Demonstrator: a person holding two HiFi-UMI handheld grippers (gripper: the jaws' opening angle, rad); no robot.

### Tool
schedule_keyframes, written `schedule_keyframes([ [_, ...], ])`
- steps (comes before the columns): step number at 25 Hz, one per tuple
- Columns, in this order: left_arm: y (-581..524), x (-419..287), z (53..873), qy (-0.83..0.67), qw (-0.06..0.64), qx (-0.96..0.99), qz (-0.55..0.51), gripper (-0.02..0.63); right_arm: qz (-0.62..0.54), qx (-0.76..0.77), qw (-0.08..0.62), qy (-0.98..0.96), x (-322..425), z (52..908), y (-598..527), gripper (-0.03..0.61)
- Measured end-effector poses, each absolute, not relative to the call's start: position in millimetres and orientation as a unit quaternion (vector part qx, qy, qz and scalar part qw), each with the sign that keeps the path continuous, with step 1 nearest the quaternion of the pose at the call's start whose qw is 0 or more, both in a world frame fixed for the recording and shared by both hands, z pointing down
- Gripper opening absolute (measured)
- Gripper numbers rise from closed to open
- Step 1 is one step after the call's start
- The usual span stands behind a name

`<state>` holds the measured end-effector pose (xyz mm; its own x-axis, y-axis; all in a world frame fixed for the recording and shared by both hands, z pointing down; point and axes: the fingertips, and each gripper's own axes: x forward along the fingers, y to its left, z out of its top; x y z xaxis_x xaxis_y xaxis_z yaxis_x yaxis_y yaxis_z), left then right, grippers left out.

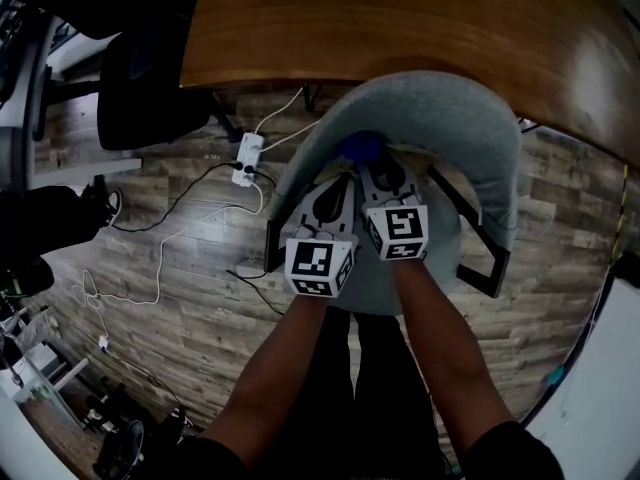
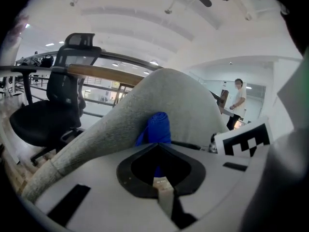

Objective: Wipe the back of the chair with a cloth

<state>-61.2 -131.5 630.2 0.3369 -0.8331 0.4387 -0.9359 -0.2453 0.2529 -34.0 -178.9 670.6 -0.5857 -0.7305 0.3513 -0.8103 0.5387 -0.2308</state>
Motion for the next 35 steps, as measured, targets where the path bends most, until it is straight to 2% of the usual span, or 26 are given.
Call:
schedule_keyframes([
  [12, -154.5, -24.3, 627.7, -0.519, 0.206, 0.819, 0.136, 0.006, 0.197, 0.519, 0.087, -0.827, 21.6, 674.3, -193.4, 0.11],
  [35, -165.3, 55.0, 638.6, -0.437, 0.198, 0.866, 0.144, 0.006, 0.217, 0.653, 0.055, -0.724, 148.9, 674.4, -174.5, 0.11],
])
